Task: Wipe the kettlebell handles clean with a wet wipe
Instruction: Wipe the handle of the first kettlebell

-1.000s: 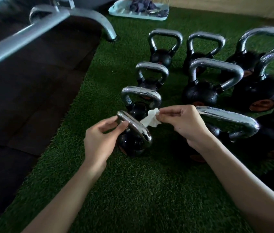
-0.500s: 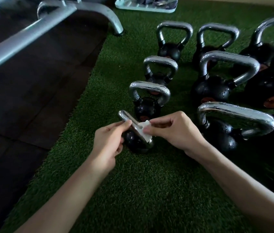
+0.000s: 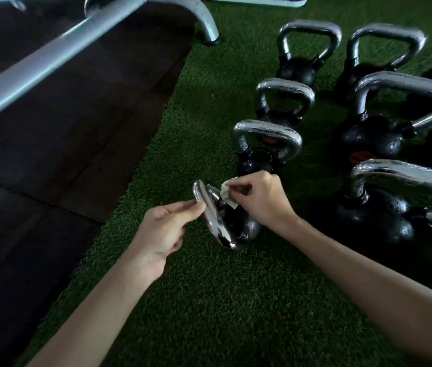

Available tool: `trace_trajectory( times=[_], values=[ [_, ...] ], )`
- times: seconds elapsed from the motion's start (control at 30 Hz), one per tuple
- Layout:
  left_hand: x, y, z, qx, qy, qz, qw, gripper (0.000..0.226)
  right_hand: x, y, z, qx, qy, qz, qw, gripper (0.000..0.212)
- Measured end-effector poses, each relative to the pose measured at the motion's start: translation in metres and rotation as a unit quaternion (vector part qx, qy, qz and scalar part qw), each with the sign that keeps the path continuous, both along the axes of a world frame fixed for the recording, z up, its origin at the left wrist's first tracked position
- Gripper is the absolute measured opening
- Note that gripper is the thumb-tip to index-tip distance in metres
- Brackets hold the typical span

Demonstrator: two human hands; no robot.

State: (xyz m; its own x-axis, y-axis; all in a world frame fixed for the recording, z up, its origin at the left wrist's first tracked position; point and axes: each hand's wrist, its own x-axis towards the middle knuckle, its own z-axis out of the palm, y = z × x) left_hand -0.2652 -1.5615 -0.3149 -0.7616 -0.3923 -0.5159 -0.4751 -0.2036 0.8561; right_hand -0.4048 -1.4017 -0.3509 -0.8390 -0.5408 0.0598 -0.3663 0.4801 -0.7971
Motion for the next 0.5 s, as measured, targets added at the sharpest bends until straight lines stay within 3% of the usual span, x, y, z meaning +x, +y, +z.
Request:
trace_trajectory(
  times=[0.27, 0.5],
  values=[
    [0.001, -0.020, -0.007, -0.009, -0.017, -0.004, 1.000, 0.019, 0.002, -0.030, -0.004, -0.054, 0.033, 0.026, 0.998, 0.018],
    [0.001, -0.030, -0.007, -0.021, -0.042, -0.020, 0.999, 0.017, -0.001, -0.044, 0.000, -0.091, -0.028, 0.034, 0.995, 0.020]
  ],
)
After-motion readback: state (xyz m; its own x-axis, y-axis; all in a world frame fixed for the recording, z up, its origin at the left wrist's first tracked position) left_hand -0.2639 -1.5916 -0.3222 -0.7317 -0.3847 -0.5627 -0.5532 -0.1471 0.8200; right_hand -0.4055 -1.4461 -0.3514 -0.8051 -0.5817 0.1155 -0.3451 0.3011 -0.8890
